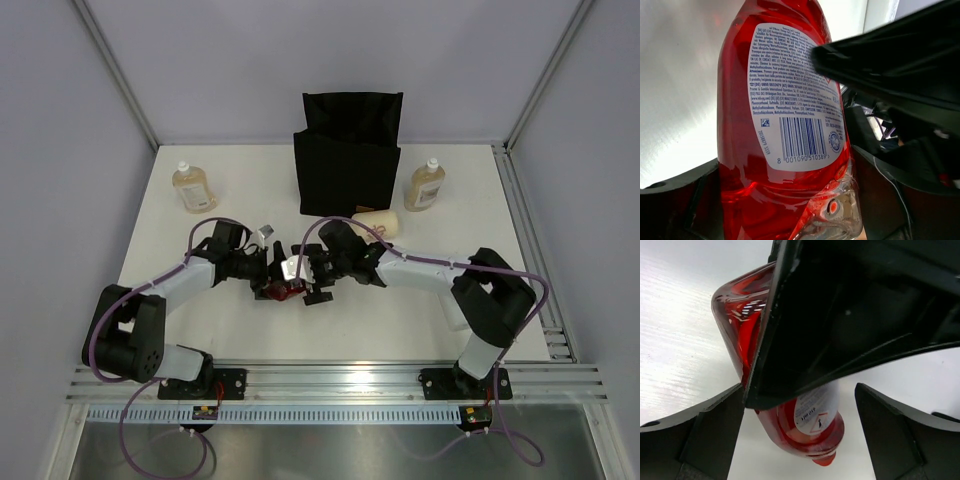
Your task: Place the personal care products into the canvas bag
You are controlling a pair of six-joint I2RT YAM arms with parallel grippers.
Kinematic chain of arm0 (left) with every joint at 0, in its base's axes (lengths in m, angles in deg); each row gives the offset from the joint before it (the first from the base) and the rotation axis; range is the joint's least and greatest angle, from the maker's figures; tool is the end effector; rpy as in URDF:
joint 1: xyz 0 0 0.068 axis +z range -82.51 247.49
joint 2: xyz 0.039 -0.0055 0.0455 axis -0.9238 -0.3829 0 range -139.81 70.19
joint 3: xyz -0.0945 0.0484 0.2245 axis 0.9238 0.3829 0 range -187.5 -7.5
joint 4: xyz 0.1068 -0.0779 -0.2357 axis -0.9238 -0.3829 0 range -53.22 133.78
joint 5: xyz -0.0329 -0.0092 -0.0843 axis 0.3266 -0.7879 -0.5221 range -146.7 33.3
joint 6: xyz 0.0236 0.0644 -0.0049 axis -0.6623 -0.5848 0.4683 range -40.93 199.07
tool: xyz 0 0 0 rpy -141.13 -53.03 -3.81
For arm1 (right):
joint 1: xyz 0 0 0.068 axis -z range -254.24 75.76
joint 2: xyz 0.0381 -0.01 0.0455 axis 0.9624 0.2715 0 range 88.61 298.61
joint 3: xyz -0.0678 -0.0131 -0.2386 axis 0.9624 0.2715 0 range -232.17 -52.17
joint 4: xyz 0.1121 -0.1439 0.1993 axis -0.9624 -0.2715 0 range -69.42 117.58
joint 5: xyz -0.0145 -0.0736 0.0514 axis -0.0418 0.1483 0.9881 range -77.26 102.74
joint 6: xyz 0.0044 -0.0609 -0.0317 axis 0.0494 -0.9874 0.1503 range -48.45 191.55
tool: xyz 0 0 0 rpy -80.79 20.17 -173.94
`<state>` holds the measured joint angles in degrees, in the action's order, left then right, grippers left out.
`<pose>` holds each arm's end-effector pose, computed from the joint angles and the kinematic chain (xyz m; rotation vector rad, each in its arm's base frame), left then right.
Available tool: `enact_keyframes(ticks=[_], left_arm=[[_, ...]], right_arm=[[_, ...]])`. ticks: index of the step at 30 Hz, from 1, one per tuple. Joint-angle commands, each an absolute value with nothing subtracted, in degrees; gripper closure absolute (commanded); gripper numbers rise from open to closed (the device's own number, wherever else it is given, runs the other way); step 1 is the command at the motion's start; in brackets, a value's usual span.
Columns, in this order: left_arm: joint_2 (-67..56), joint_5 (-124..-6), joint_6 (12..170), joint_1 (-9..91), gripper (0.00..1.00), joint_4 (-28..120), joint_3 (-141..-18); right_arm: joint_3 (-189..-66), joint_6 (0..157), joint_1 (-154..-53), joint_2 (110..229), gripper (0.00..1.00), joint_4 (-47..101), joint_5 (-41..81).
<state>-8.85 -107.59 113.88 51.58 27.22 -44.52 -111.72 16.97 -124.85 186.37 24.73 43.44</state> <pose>0.2389 -0.1129 0.1290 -0.0856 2.6796 -1.4628 0.2199 0.3124 0.1598 -1.9256 1.1244 0.5719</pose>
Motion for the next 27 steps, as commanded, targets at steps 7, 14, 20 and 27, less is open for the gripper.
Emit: enact_keyframes(ticks=[7,14,20,27], left_arm=[[-7.42,-114.80,118.88,51.40,0.99,34.81,-46.17],[-5.14,-114.79,119.32,52.63,0.90,33.94,-46.44],[-0.75,-114.62,120.64,54.21,0.56,34.11,-46.09],[4.53,-114.09,122.58,54.65,0.25,33.94,-46.44]], right_arm=[[-109.74,20.49,-125.48,187.75,0.16,37.41,42.63],[-109.04,21.63,-125.57,188.37,0.46,38.04,42.80],[-105.61,22.86,-125.48,184.15,0.75,38.22,44.03],[-104.55,22.42,-125.13,180.99,1.00,33.12,45.00]])
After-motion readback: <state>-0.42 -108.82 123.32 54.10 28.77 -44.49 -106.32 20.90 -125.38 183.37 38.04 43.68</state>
